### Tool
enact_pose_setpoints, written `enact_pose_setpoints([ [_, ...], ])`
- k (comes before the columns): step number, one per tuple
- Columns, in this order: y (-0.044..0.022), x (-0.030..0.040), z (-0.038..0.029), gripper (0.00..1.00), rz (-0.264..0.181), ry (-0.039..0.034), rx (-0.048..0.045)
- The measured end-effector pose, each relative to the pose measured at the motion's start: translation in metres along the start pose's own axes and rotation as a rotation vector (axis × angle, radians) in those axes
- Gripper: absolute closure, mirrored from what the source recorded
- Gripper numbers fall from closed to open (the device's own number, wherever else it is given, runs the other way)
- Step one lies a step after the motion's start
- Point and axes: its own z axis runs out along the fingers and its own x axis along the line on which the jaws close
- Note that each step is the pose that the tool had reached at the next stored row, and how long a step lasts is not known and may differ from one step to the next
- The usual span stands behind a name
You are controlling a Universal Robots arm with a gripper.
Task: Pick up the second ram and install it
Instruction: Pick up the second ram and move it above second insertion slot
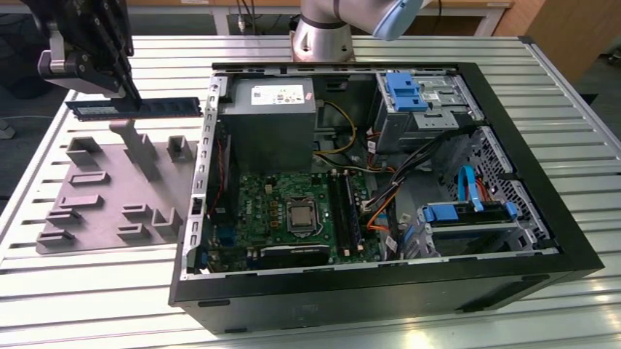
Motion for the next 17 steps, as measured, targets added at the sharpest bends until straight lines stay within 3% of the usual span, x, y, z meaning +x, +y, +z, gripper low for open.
enact_pose_setpoints([
  [17, -0.008, -0.0001, 0.0001, 0.86, 0.0, 0.0, 0.0],
])
